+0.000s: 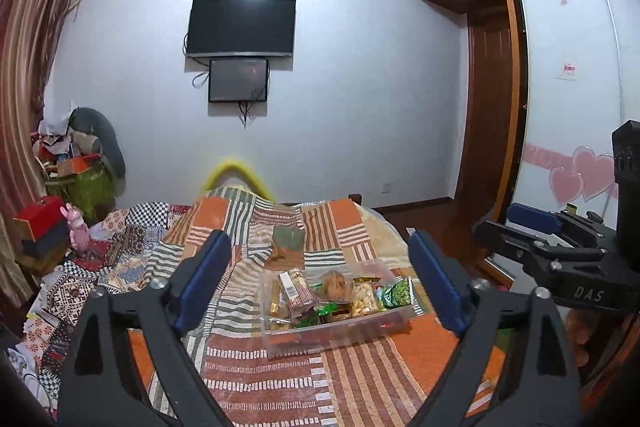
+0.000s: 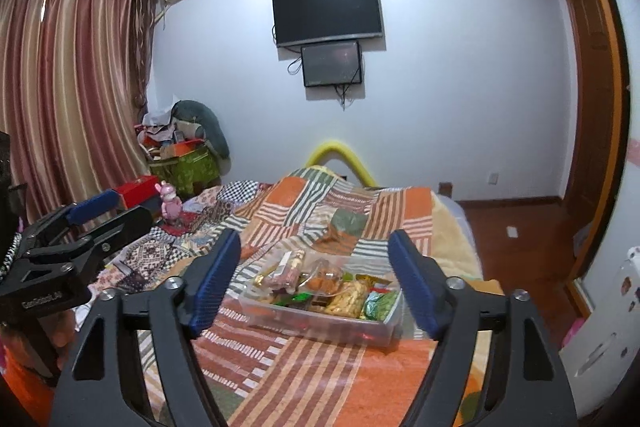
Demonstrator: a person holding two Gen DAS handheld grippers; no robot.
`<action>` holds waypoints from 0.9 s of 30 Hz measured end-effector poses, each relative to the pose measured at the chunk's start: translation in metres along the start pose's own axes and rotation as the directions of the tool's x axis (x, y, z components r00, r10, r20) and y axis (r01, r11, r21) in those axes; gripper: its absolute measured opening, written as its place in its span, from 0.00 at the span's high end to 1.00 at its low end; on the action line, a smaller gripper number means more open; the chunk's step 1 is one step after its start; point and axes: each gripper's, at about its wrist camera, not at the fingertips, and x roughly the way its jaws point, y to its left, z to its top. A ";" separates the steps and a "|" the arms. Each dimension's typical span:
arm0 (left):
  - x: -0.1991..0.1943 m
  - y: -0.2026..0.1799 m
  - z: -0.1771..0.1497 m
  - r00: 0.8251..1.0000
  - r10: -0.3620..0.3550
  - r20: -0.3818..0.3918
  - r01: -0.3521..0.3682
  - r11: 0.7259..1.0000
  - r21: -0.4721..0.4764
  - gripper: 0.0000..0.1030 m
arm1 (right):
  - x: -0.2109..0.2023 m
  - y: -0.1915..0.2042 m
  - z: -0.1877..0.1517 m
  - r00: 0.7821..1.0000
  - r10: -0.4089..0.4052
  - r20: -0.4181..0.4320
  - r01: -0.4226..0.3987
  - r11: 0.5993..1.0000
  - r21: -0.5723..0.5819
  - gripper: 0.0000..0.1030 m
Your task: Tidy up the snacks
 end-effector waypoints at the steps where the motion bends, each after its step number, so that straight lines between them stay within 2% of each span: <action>1: -0.003 -0.001 0.000 1.000 0.000 0.003 0.000 1.000 -0.002 0.05 | -0.001 0.001 0.000 1.000 -0.006 0.007 0.006 1.000 -0.002 0.19; 4: -0.008 -0.003 -0.001 1.000 0.007 0.013 -0.007 1.000 -0.006 0.01 | -0.004 0.003 0.001 1.000 -0.017 0.023 0.017 1.000 -0.005 0.14; 9: -0.013 -0.007 -0.004 1.000 0.013 0.015 -0.013 1.000 0.000 0.00 | -0.009 0.002 -0.002 0.997 -0.054 0.051 0.054 0.998 0.012 0.00; 27: -0.012 -0.007 -0.010 1.000 0.017 0.007 -0.017 1.000 -0.006 0.00 | -0.022 0.005 -0.011 0.996 -0.068 0.055 0.068 0.998 0.003 0.00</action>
